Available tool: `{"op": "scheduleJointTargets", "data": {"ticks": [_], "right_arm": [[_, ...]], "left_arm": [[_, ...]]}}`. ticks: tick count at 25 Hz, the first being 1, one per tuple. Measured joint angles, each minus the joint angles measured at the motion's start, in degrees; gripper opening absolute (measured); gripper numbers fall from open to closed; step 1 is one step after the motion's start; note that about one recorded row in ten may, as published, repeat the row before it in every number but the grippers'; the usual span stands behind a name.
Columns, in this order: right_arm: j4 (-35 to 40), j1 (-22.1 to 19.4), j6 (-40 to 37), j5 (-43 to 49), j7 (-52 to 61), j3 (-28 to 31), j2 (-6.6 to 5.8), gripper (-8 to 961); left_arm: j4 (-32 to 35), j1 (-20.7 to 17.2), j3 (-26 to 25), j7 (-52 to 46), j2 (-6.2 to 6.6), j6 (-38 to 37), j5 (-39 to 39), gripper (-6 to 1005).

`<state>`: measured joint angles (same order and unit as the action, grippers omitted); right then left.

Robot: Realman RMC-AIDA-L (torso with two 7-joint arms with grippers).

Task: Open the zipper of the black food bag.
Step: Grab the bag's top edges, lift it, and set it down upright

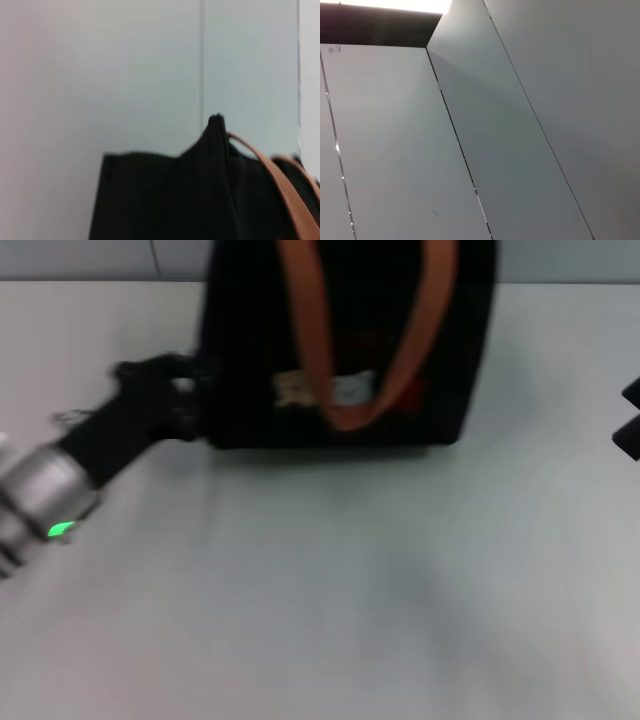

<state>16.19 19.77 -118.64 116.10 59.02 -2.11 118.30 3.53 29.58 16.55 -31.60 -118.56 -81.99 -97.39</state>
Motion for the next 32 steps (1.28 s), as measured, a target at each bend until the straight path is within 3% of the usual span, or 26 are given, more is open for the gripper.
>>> {"op": "scheduleJointTargets", "data": {"ticks": [3,8,15,18,20,21,25,32], "right_arm": [[-0.69,0.96,1.0,0.0,0.2,0.0,0.0,686],[-0.88,2.87,2.08,0.22,0.67,-0.05,0.06,686],[-0.9,4.93,5.52,0.71,0.75,-2.38,0.6,685],[-1.21,6.04,8.18,0.72,0.07,-5.88,0.68,685],[-3.46,8.74,13.61,0.75,-2.2,-13.01,0.82,685],[-3.46,8.74,13.61,0.75,-2.2,-13.01,0.82,685],[-7.86,13.81,22.62,0.79,-2.9,-20.36,1.2,685],[-8.8,14.08,24.6,0.52,-3.41,-20.63,1.22,685]], "left_arm": [[7.38,-4.79,0.04,-6.21,0.39,-8.76,0.08,80],[13.84,-7.87,0.09,-12.29,1.69,-17.39,0.06,75],[23.12,-8.26,0.82,-18.72,6.6,-27.93,-1.58,70],[26.08,-7.9,1.07,-21.19,7.08,-30.61,-1.54,70],[29.63,-7.42,3.47,-24.05,7.17,-32.6,-0.62,70],[29.63,-7.42,3.47,-24.05,7.17,-32.6,-0.62,56],[32.32,-5.71,7.93,-26.18,6.39,-32.33,-0.19,-1],[32.01,-5.41,7.75,-26.76,5.59,-32.13,0.44,29]]}}
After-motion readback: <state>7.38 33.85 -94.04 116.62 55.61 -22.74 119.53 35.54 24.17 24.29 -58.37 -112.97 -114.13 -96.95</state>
